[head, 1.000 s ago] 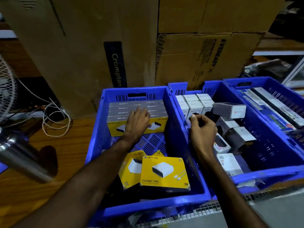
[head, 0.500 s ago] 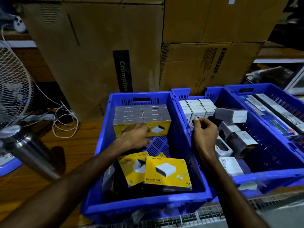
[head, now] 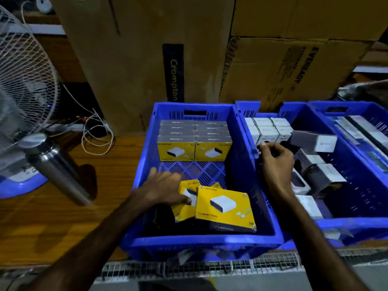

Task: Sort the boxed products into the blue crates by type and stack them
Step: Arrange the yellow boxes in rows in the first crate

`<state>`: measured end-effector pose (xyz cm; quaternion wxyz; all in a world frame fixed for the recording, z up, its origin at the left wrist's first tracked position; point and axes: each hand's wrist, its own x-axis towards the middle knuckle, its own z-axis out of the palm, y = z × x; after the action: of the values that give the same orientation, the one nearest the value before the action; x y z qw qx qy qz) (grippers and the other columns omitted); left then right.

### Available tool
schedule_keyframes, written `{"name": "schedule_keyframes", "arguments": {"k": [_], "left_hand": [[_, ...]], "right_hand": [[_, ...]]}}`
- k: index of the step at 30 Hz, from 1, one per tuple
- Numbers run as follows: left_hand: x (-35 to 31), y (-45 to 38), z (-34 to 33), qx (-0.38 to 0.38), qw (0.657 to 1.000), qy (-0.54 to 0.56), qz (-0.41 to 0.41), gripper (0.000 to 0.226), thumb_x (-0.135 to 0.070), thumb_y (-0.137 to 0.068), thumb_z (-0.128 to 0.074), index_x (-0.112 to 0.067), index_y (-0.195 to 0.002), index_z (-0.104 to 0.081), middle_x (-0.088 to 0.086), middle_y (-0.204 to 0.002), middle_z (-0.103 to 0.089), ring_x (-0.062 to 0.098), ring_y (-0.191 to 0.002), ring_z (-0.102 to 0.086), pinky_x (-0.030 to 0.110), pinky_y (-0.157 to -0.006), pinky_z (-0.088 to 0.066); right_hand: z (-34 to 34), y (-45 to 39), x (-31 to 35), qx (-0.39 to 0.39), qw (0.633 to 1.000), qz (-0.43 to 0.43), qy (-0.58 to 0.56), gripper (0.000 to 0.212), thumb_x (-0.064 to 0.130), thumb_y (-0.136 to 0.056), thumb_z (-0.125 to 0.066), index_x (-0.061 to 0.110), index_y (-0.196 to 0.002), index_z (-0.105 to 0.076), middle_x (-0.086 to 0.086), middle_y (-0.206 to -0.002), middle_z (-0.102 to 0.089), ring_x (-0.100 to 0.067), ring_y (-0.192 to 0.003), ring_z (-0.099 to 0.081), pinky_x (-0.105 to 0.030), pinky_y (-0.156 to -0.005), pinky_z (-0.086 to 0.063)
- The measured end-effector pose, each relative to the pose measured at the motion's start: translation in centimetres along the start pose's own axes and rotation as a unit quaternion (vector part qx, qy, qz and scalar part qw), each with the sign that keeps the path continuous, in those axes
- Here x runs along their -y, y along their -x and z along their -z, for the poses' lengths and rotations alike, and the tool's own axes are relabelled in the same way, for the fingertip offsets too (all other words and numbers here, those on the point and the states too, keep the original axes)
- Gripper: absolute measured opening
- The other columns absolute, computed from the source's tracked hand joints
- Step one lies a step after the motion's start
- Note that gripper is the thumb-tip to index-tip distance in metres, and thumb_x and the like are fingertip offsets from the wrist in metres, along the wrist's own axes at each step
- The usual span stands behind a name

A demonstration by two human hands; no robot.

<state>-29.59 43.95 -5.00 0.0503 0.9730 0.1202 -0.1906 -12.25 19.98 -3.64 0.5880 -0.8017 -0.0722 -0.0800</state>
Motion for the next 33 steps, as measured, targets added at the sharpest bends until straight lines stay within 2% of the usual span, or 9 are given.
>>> {"name": "schedule_keyframes", "arguments": {"k": [3,7,14,16,20,23,27,30,33], "left_hand": [[0.3,0.3,-0.2,-0.021,0.996,0.079,0.028,0.079,-0.071,-0.071,-0.077,-0.019,-0.125,-0.052,0.002,-0.127,-0.063,0.027,-0.125,-0.056,0.046,-0.104,-0.035],[1.0,0.8,-0.5,-0.099,0.957,0.272,0.034,0.096,-0.038,-0.066,-0.094,-0.017,-0.148,-0.049,-0.005,-0.108,-0.068,0.02,-0.111,-0.062,0.035,-0.095,-0.048],[0.9,2.7,-0.9,-0.309,0.905,0.288,-0.046,0.073,-0.027,-0.069,-0.089,-0.021,-0.138,-0.064,-0.017,-0.104,-0.063,0.016,-0.106,-0.056,0.027,-0.088,-0.04],[0.8,2.9,-0.7,-0.363,0.877,0.305,-0.076,0.066,-0.015,-0.068,-0.085,-0.018,-0.131,-0.069,-0.015,-0.103,-0.068,0.015,-0.1,-0.057,0.023,-0.086,-0.042],[0.6,3.0,-0.1,-0.423,0.842,0.314,-0.114,0.073,-0.001,-0.058,-0.085,-0.015,-0.128,-0.071,-0.012,-0.104,-0.072,0.018,-0.1,-0.06,0.026,-0.089,-0.046],[0.4,3.1,0.4,-0.441,0.829,0.32,-0.129,0.079,0.0,-0.054,-0.09,-0.017,-0.128,-0.07,-0.012,-0.105,-0.072,0.019,-0.102,-0.06,0.034,-0.088,-0.051],[-0.1,3.5,0.6,-0.457,0.814,0.338,-0.119,0.081,-0.001,-0.056,-0.092,-0.021,-0.13,-0.068,-0.028,-0.11,-0.062,0.016,-0.107,-0.061,0.038,-0.092,-0.054],[0.0,3.8,0.5,-0.469,0.802,0.363,-0.07,0.088,-0.002,-0.061,-0.09,-0.026,-0.141,-0.06,-0.047,-0.117,-0.046,0.009,-0.114,-0.056,0.019,-0.102,-0.043],[0.4,3.5,0.5,-0.478,0.782,0.399,-0.031,0.085,-0.004,-0.066,-0.089,-0.03,-0.141,-0.058,-0.038,-0.121,-0.048,0.007,-0.119,-0.05,0.004,-0.102,-0.03]], "right_hand": [[-0.2,-0.1,-0.2,0.009,1.0,0.002,0.015,0.031,0.046,-0.089,-0.06,0.019,-0.078,-0.07,-0.004,-0.071,-0.071,-0.03,-0.074,-0.071,-0.056,-0.072,-0.058],[-0.4,0.0,-0.2,0.013,0.999,0.035,0.034,0.029,0.042,-0.09,-0.06,0.017,-0.079,-0.072,-0.002,-0.07,-0.072,-0.023,-0.071,-0.069,-0.053,-0.074,-0.057],[-0.6,1.9,1.4,0.12,0.971,0.194,0.078,0.015,0.025,-0.098,-0.066,0.02,-0.084,-0.07,0.004,-0.073,-0.07,-0.007,-0.068,-0.063,-0.046,-0.067,-0.055],[-0.7,2.9,2.7,0.219,0.945,0.225,0.087,0.006,0.026,-0.095,-0.07,0.024,-0.099,-0.073,0.009,-0.083,-0.072,-0.006,-0.077,-0.067,-0.043,-0.075,-0.057],[-1.5,4.9,5.9,0.373,0.836,0.322,0.242,0.057,0.054,-0.087,-0.071,0.035,-0.139,-0.056,0.013,-0.118,-0.053,-0.008,-0.106,-0.059,-0.031,-0.089,-0.052],[-3.3,6.2,7.2,0.362,0.767,0.405,0.342,0.063,0.06,-0.086,-0.068,0.035,-0.142,-0.051,0.005,-0.124,-0.046,-0.019,-0.108,-0.054,-0.034,-0.077,-0.049],[-4.8,6.6,7.5,0.321,0.733,0.457,0.389,0.054,0.062,-0.09,-0.045,0.026,-0.128,-0.06,0.002,-0.115,-0.053,-0.023,-0.101,-0.052,-0.032,-0.074,-0.032],[-4.9,5.2,6.6,0.296,0.73,0.457,0.413,0.047,0.057,-0.089,-0.052,0.028,-0.125,-0.062,0.003,-0.114,-0.056,-0.023,-0.103,-0.052,-0.037,-0.079,-0.036],[-5.0,2.4,5.1,0.273,0.73,0.433,0.453,0.034,0.049,-0.087,-0.067,0.029,-0.114,-0.065,0.002,-0.108,-0.058,-0.026,-0.102,-0.055,-0.041,-0.083,-0.036]]}}
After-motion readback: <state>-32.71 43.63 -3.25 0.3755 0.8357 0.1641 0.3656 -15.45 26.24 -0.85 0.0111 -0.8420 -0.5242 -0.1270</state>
